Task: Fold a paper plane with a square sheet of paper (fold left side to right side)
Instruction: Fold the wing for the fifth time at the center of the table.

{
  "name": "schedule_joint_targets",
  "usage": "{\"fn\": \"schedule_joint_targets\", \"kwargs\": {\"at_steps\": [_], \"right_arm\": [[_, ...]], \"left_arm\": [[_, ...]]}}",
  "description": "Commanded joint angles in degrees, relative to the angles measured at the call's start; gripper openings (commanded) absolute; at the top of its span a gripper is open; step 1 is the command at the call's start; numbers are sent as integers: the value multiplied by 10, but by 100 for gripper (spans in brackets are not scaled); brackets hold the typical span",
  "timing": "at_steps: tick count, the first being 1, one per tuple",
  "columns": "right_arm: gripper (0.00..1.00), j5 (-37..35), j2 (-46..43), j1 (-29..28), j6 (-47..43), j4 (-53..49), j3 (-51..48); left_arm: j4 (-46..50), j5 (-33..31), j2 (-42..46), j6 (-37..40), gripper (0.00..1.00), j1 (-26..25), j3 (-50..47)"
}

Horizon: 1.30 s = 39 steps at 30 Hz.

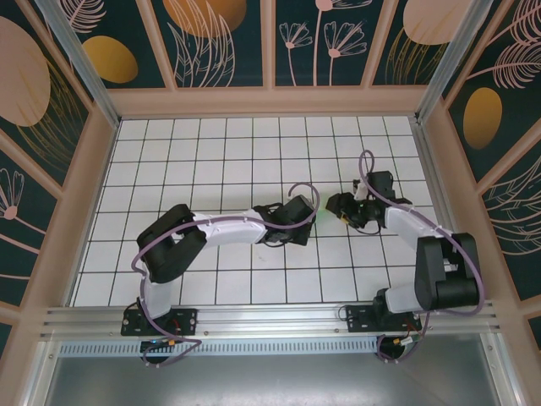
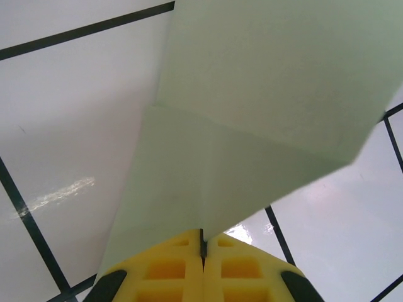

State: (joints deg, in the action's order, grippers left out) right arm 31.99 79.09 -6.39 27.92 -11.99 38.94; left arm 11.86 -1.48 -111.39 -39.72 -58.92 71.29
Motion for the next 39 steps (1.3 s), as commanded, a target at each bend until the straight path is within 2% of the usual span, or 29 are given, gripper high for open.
{"fn": "schedule_joint_targets", "kwargs": {"at_steps": [1, 4, 9, 14, 18, 25, 39], "right_arm": [[62, -15, -46, 18, 12, 9, -11], [61, -5, -51, 41, 34, 6, -22], [54, 15, -48, 65, 78, 42, -63], [54, 121, -24, 57, 98, 152, -91], [53, 110, 8, 39, 82, 143, -70], [48, 87, 52, 34, 108, 155, -74], [44, 66, 109, 18, 127, 227, -69]], "left_arm": [[19, 8, -12, -6, 0, 0, 21], [20, 12, -18, -4, 0, 1, 27], [25, 13, -25, -2, 0, 0, 33], [24, 18, -28, 1, 0, 1, 38], [24, 23, -31, -1, 0, 0, 40], [27, 20, -27, 0, 0, 0, 39], [30, 25, -20, 0, 0, 0, 43]]}}
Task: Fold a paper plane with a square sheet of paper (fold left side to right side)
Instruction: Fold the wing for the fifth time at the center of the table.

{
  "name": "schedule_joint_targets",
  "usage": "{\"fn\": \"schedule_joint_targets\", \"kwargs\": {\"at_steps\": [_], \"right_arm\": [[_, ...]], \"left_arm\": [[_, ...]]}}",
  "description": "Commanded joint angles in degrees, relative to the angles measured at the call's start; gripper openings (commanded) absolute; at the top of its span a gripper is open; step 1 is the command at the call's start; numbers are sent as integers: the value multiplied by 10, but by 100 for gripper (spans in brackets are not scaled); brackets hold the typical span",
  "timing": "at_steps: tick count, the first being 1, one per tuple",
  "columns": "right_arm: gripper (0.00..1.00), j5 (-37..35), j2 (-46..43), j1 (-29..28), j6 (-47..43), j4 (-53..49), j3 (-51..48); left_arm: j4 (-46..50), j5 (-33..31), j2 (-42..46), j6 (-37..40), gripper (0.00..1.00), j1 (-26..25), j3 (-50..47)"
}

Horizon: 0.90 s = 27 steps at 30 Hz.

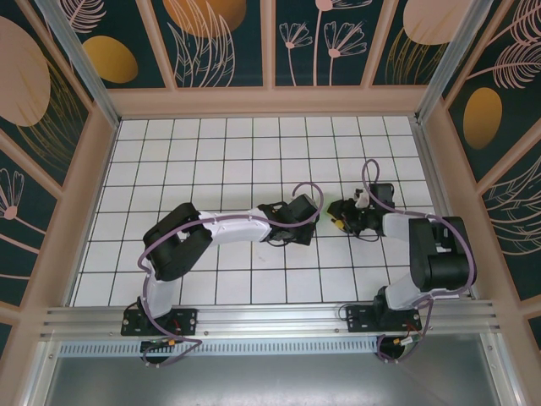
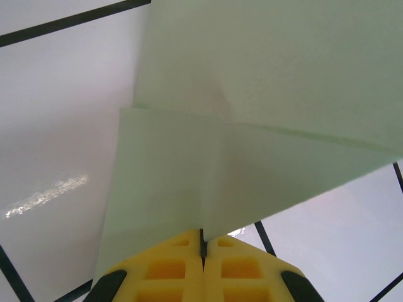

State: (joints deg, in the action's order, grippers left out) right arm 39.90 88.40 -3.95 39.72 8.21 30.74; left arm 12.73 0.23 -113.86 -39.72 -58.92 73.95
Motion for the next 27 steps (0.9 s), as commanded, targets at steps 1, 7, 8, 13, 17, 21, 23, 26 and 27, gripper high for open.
{"fn": "schedule_joint_targets", "kwargs": {"at_steps": [1, 7, 8, 13, 17, 21, 23, 26, 27], "right_arm": [[43, -16, 20, -9, 10, 30, 13], [39, -20, 42, -20, 23, 69, 18], [38, -20, 44, -21, 25, 74, 18], [36, -21, 55, -28, 29, 84, 27], [36, -31, 47, -29, 17, 52, 41], [36, -46, 31, -28, 7, 22, 51], [35, -45, 36, -29, 7, 22, 54], [30, -37, 50, -33, 12, 34, 58], [27, -35, 54, -36, 12, 37, 60]], "left_arm": [[22, 8, 4, 0, 0, 1, 16], [22, 10, 7, 0, 0, 0, 16], [23, 10, 8, 0, 0, 1, 16], [24, 10, 12, 0, 0, 1, 16], [26, 9, 13, 2, 0, 0, 16], [25, 8, 18, 1, 0, 0, 14], [25, 10, 20, 2, 0, 1, 13], [22, 10, 25, 1, 0, 0, 8], [22, 9, 28, 0, 0, 1, 5]]}}
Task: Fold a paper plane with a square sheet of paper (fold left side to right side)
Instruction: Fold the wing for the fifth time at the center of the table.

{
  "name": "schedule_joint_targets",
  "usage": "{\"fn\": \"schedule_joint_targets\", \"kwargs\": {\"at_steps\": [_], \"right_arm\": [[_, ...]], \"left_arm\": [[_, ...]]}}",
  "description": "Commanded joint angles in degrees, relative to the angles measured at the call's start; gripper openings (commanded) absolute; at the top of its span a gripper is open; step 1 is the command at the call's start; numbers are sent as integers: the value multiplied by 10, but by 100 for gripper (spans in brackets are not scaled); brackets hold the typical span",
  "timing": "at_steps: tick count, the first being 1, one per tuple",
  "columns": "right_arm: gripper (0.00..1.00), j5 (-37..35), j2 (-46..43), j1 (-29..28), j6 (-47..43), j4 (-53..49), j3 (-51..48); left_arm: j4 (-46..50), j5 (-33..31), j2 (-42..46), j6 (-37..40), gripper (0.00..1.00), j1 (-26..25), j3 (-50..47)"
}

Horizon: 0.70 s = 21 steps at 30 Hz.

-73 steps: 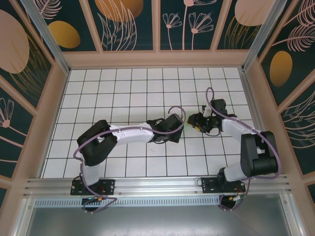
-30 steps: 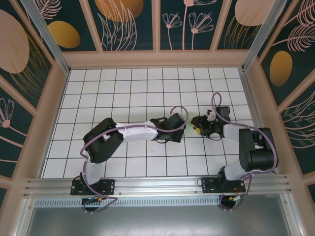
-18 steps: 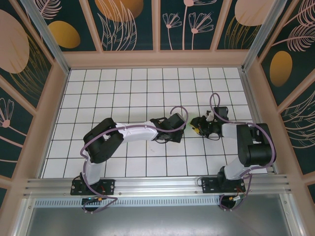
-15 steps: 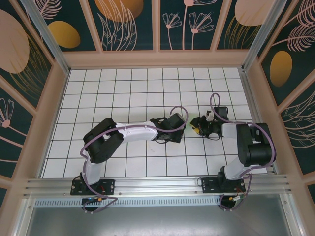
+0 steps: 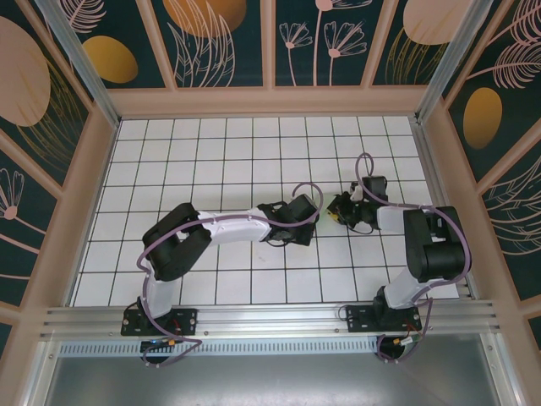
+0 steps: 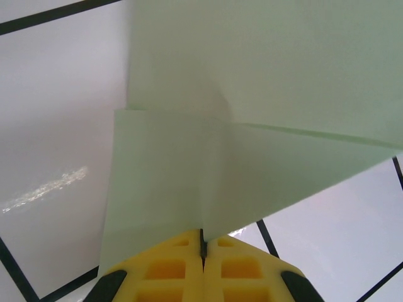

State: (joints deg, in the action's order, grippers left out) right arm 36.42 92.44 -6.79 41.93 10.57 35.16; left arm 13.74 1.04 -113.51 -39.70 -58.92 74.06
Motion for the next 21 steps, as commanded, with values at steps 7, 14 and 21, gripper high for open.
{"fn": "schedule_joint_targets", "kwargs": {"at_steps": [7, 14, 21], "right_arm": [[8, 9, 36, -26, -28, 4, 30], [0, 38, 75, -43, -57, -3, 51], [0, 47, 99, -60, -65, -4, 75]], "left_arm": [[12, -18, 48, -2, 8, 0, -8], [27, -43, 66, -1, 40, 0, -12], [34, -38, 65, 6, 51, 1, -15]]}}
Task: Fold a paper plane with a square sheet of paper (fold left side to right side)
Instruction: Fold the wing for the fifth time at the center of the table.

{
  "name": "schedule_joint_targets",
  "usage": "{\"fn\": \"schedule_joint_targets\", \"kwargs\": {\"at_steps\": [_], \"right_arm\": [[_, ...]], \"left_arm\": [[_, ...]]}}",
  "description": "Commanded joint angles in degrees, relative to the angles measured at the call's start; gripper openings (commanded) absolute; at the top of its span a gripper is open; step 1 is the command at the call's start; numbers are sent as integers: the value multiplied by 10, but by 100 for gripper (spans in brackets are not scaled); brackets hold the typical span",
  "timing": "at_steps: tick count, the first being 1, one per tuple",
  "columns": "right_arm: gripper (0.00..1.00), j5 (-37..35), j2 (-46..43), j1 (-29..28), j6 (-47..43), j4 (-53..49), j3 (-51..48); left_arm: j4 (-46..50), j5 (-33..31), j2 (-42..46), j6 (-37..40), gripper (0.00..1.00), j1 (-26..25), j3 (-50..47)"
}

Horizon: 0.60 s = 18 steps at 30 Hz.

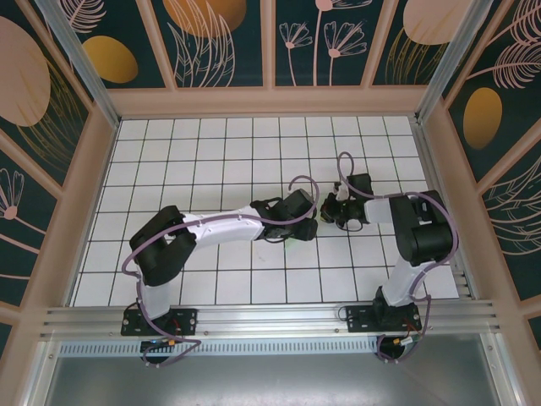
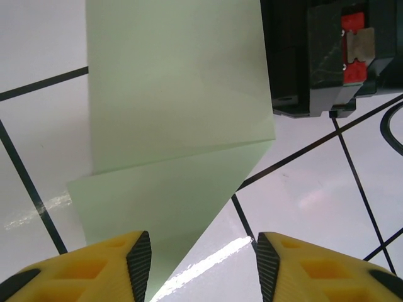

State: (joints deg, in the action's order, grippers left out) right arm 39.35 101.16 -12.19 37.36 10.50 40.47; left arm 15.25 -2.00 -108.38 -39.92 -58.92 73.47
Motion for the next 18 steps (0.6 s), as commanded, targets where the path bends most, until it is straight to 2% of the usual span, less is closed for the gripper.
{"fn": "schedule_joint_targets", "kwargs": {"at_steps": [1, 4, 14, 18], "right_arm": [[0, 19, 15, -7, -21, -7, 26], [0, 19, 24, -11, -24, -15, 37], [0, 21, 29, -18, -21, -13, 37], [0, 21, 29, -18, -19, -11, 37]], "left_arm": [[20, -7, 14, 10, 52, 0, -9], [22, -6, 13, 16, 53, -1, -13], [63, -88, -19, 34, 58, -14, 9], [74, -105, -38, 50, 57, -21, 28]]}}
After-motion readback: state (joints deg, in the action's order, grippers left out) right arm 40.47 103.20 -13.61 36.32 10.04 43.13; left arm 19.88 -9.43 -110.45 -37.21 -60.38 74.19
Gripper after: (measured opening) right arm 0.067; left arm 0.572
